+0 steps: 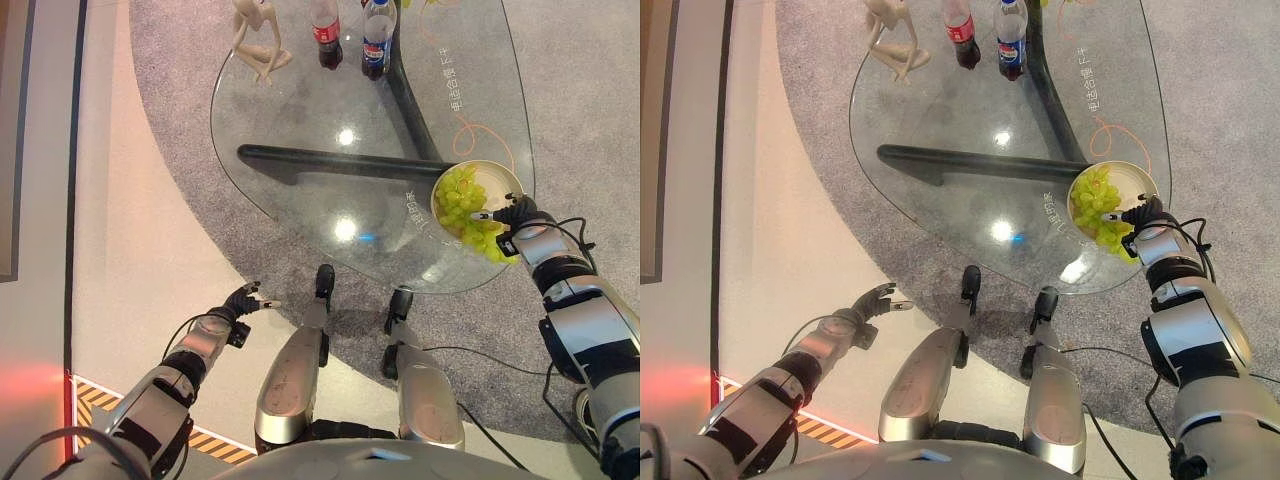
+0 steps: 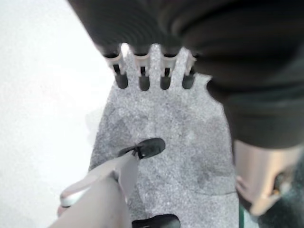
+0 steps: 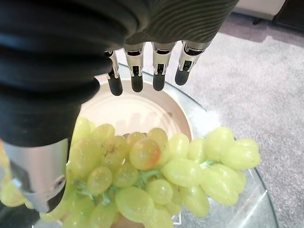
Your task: Pick up fruits into the plate
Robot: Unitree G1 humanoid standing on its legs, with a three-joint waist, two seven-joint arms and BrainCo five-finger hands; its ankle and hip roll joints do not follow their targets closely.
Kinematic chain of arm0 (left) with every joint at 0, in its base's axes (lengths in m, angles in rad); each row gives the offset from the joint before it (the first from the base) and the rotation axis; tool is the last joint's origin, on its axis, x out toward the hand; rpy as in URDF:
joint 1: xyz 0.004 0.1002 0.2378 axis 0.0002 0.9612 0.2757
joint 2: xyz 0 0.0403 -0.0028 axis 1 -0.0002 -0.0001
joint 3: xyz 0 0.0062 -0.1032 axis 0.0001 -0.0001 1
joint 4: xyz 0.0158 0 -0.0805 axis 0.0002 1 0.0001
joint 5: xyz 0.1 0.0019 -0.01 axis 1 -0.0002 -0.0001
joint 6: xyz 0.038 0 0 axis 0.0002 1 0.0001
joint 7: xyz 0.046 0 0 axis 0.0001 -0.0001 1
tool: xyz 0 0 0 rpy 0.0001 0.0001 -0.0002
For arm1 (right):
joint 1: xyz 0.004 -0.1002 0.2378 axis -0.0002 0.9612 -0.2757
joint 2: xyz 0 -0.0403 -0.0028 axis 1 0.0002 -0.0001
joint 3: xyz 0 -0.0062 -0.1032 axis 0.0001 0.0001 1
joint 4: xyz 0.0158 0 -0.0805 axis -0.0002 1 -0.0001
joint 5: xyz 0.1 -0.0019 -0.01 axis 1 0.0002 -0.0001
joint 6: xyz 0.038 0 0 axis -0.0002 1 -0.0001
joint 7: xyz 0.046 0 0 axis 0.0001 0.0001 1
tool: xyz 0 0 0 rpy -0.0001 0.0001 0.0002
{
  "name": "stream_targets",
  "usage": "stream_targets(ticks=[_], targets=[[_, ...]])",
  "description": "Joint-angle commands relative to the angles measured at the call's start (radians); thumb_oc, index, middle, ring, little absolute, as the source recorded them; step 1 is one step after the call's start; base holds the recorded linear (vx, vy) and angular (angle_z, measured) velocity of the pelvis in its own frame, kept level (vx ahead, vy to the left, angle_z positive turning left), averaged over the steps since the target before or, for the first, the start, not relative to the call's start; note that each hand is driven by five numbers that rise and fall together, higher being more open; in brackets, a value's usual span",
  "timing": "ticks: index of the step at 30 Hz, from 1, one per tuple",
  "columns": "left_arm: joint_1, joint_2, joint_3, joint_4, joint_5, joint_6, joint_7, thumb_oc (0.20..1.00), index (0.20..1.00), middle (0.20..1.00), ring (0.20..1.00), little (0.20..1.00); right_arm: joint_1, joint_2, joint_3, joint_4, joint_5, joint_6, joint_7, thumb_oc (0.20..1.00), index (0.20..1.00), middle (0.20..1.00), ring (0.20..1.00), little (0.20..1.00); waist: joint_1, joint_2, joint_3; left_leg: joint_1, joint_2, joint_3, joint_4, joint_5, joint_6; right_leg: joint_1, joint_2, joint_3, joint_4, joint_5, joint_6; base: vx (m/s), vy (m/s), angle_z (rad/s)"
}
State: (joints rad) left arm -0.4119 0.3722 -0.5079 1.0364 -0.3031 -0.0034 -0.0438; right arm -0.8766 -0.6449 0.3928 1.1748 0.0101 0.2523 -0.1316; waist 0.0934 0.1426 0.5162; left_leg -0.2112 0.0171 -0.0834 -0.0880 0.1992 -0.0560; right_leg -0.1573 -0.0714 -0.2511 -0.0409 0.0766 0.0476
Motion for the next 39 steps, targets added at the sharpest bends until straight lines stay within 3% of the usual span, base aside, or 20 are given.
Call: stream_targets(ticks=[1, 7, 15, 17, 18, 23, 24, 28, 30, 34, 37, 39], targets=[[-0.001, -0.005, -0.02, 0.052, -0.009, -0.007, 0.009, 1.0, 1.0, 1.0, 1.0, 1.0, -0.035, -0.032, 0.037, -0.018, 0.012, -0.029, -0.051, 1.0, 1.0, 1.0, 1.0, 1.0, -0.001, -0.044, -0.027, 0.018, -0.05, 0.032, 0.112, -0.214, 0.029, -0.084, -0.043, 0.034, 0.195, -0.13, 0.02, 0.01, 0.033, 0.01], [0.023, -0.01, -0.007, 0.064, -0.025, -0.012, 0.005, 1.0, 1.0, 1.0, 1.0, 1.0, 0.018, -0.025, 0.005, -0.078, 0.093, -0.075, -0.08, 1.0, 1.0, 1.0, 1.0, 1.0, -0.007, -0.068, -0.053, 0.053, -0.044, 0.042, 0.108, -0.228, 0.03, -0.044, -0.036, 0.04, 0.175, -0.13, 0.022, 0.01, 0.024, 0.0], [0.101, -0.026, 0.083, 0.112, -0.029, -0.014, -0.024, 1.0, 1.0, 1.0, 1.0, 1.0, 0.276, 0.043, -0.13, -0.323, 0.307, -0.181, -0.106, 1.0, 1.0, 1.0, 1.0, 1.0, -0.041, -0.132, -0.133, 0.134, -0.031, 0.085, 0.107, -0.263, 0.031, 0.041, -0.028, 0.075, 0.134, -0.125, 0.03, 0.04, 0.037, -0.01], [0.125, -0.034, 0.107, 0.119, -0.029, -0.01, -0.027, 1.0, 1.0, 1.0, 1.0, 1.0, 0.357, 0.081, -0.156, -0.383, 0.376, -0.211, -0.084, 1.0, 1.0, 1.0, 1.0, 1.0, -0.05, -0.146, -0.16, 0.154, -0.029, 0.094, 0.106, -0.271, 0.033, 0.063, -0.025, 0.087, 0.121, -0.123, 0.033, 0.09, 0.05, -0.17], [0.154, -0.044, 0.127, 0.129, -0.022, -0.006, -0.024, 1.0, 1.0, 1.0, 1.0, 1.0, 0.449, 0.117, -0.189, -0.411, 0.405, -0.265, -0.045, 1.0, 1.0, 1.0, 1.0, 1.0, -0.058, -0.157, -0.192, 0.176, -0.026, 0.1, 0.102, -0.277, 0.033, 0.085, -0.025, 0.096, 0.11, -0.121, 0.037, 0.11, 0.037, -0.12], [0.226, -0.071, 0.175, 0.146, 0.004, 0.016, -0.019, 1.0, 1.0, 1.0, 1.0, 1.0, 0.636, 0.215, -0.228, -0.421, 0.441, -0.352, 0.048, 1.0, 1.0, 1.0, 1.0, 1.0, -0.07, -0.177, -0.267, 0.226, -0.023, 0.112, 0.09, -0.288, 0.036, 0.133, -0.022, 0.11, 0.092, -0.12, 0.045, 0.14, 0.007, -0.18], [0.257, -0.084, 0.192, 0.158, 0.028, 0.023, -0.019, 1.0, 1.0, 1.0, 1.0, 1.0, 0.701, 0.271, -0.227, -0.395, 0.453, -0.361, 0.087, 1.0, 1.0, 1.0, 1.0, 1.0, -0.075, -0.18, -0.302, 0.252, -0.022, 0.118, 0.08, -0.291, 0.036, 0.155, -0.02, 0.111, 0.083, -0.121, 0.048, 0.21, -0.008, -0.13], [0.297, -0.101, 0.216, 0.179, 0.06, 0.035, -0.035, 1.0, 1.0, 1.0, 1.0, 1.0, 0.778, 0.346, -0.224, -0.309, 0.485, -0.37, 0.156, 1.0, 1.0, 1.0, 1.0, 1.0, -0.08, -0.182, -0.349, 0.295, -0.02, 0.128, 0.057, -0.295, 0.037, 0.195, -0.014, 0.113, 0.066, -0.123, 0.048, 0.13, -0.001, -0.14], [0.317, -0.115, 0.229, 0.201, 0.081, 0.036, -0.056, 1.0, 1.0, 1.0, 1.0, 1.0, 0.812, 0.391, -0.243, -0.202, 0.534, -0.373, 0.237, 1.0, 1.0, 1.0, 1.0, 1.0, -0.085, -0.176, -0.37, 0.328, -0.019, 0.137, 0.036, -0.295, 0.037, 0.225, -0.011, 0.113, 0.049, -0.124, 0.048, 0.09, 0.021, -0.06], [0.338, -0.145, 0.246, 0.234, 0.094, 0.047, -0.065, 1.0, 1.0, 1.0, 1.0, 1.0, 0.846, 0.438, -0.255, -0.039, 0.48, -0.38, 0.312, 1.0, 1.0, 1.0, 1.0, 1.0, -0.095, -0.161, -0.392, 0.36, -0.019, 0.152, 0.017, -0.298, 0.037, 0.259, -0.009, 0.114, 0.024, -0.122, 0.047, 0.05, 0.044, 0.0], [0.346, -0.155, 0.255, 0.243, 0.09, 0.058, -0.067, 1.0, 1.0, 1.0, 1.0, 1.0, 0.857, 0.446, -0.251, 0.019, 0.438, -0.383, 0.306, 1.0, 1.0, 1.0, 1.0, 1.0, -0.099, -0.153, -0.398, 0.369, -0.02, 0.159, 0.014, -0.299, 0.038, 0.27, -0.009, 0.116, 0.016, -0.122, 0.046, 0.02, 0.043, -0.13], [0.359, -0.167, 0.266, 0.256, 0.078, 0.07, -0.072, 1.0, 1.0, 1.0, 1.0, 1.0, 0.869, 0.451, -0.263, 0.059, 0.426, -0.324, 0.293, 1.0, 1.0, 1.0, 1.0, 1.0, -0.105, -0.144, -0.405, 0.379, -0.021, 0.165, 0.012, -0.303, 0.041, 0.28, -0.009, 0.119, 0.011, -0.123, 0.044, 0.02, 0.051, -0.17]])
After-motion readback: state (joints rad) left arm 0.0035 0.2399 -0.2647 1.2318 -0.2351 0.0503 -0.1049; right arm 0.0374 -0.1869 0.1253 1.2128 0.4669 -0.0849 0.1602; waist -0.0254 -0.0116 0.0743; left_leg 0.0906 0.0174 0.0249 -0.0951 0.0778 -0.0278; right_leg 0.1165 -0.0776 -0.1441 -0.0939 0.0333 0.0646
